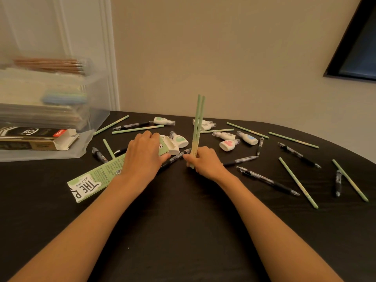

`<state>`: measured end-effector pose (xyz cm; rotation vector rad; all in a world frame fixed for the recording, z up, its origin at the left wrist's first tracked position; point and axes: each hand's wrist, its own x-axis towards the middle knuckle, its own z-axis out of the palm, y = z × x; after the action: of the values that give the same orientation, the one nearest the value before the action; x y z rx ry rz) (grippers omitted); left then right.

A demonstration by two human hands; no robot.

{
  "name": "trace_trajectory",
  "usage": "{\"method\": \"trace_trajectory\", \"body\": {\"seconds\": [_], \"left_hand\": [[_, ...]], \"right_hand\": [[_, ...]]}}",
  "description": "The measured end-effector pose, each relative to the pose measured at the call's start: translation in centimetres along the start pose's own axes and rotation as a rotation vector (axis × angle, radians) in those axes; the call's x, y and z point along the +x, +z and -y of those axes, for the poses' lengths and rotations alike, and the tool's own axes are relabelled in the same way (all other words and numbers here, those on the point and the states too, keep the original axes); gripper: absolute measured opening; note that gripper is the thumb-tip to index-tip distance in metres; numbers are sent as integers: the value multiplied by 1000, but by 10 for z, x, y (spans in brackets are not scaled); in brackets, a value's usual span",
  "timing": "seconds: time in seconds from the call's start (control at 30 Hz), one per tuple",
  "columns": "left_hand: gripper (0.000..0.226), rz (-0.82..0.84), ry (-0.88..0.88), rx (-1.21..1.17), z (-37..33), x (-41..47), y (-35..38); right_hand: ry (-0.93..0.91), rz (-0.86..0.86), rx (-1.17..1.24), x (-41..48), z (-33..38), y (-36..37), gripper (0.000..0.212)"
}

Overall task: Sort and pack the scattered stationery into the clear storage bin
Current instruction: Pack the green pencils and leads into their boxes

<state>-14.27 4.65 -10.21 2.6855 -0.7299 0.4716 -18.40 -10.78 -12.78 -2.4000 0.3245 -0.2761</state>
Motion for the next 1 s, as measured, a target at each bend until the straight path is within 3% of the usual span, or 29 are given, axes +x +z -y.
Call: {"method": "trace_trajectory", "body": {"seconds": [0.1,0.2,0.27,0.43,0.77,0.87,1.0], "left_hand": [[55,18,-30,-82,3,1,-3],[50,-21,-109,-286,8,2,-13],[58,-26,-143,-393,11,4,-17],[72,30,-112,-444,21,8,-19],[57,46,-58,-494,21,4,-21],[51,45,-64,-477,22,4,-21],[53,53,-60,-424,24,5,-21]], "right_hand": [[-57,-75,-168,1,-2,-7,29],[-116,-161,-641,1,-10,-18,19],[-147,-187,-810,1,-13,-22,15],[-188,-170,-845,0,-14,-20,16],[-176,-255,-859,-2,-21,-19,18],[-196,-334,-896,-2,-18,-19,27],[-357,-618,-877,-1,-17,-17,33]]}}
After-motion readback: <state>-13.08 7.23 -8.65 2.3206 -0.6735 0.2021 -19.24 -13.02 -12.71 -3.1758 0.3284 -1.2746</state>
